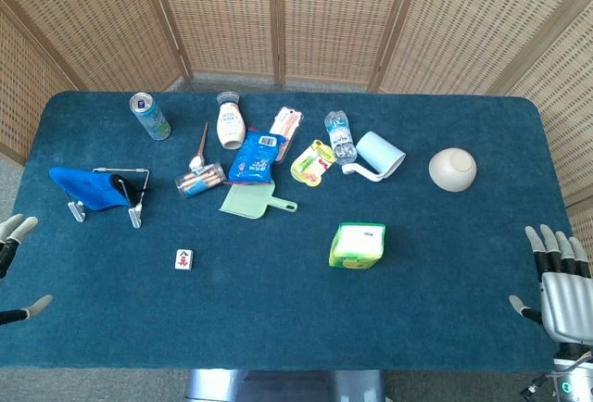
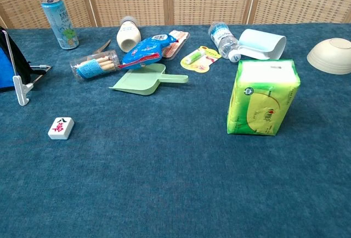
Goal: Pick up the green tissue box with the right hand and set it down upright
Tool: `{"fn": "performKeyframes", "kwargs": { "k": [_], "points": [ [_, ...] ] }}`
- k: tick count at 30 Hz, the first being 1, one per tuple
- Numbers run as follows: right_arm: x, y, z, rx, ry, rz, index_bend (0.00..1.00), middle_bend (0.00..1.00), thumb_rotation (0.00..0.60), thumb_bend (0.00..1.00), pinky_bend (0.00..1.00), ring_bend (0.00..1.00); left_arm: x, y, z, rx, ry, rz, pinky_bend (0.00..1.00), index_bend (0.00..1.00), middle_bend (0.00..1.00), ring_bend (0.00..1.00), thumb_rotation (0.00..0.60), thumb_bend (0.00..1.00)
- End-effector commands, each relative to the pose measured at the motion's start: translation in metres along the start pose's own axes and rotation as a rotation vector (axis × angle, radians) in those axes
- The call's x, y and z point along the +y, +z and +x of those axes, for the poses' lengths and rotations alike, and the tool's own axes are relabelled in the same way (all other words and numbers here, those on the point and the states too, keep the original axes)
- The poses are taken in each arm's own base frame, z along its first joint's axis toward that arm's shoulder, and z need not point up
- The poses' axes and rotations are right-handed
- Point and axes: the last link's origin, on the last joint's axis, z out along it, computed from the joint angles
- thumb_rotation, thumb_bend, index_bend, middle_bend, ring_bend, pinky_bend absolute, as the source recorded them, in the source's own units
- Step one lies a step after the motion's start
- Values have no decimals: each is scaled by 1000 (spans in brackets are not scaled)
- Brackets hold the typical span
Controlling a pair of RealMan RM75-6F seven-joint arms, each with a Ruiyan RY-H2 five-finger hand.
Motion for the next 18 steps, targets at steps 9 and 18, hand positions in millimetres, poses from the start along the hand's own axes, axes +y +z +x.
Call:
{"fn": "performKeyframes", "kwargs": {
  "k": [9, 18],
  "points": [
    [-8, 2, -1, -37, 23, 66, 0, 0, 600, 40, 0, 0, 1, 2, -1, -9, -8, 2, 0, 0, 0, 0, 600, 79],
    [-56, 29, 2, -119, 89, 252, 0, 0, 600, 41, 0, 0, -3, 4, 1, -6, -16, 19, 0, 0, 0, 0, 600, 79]
  ]
}}
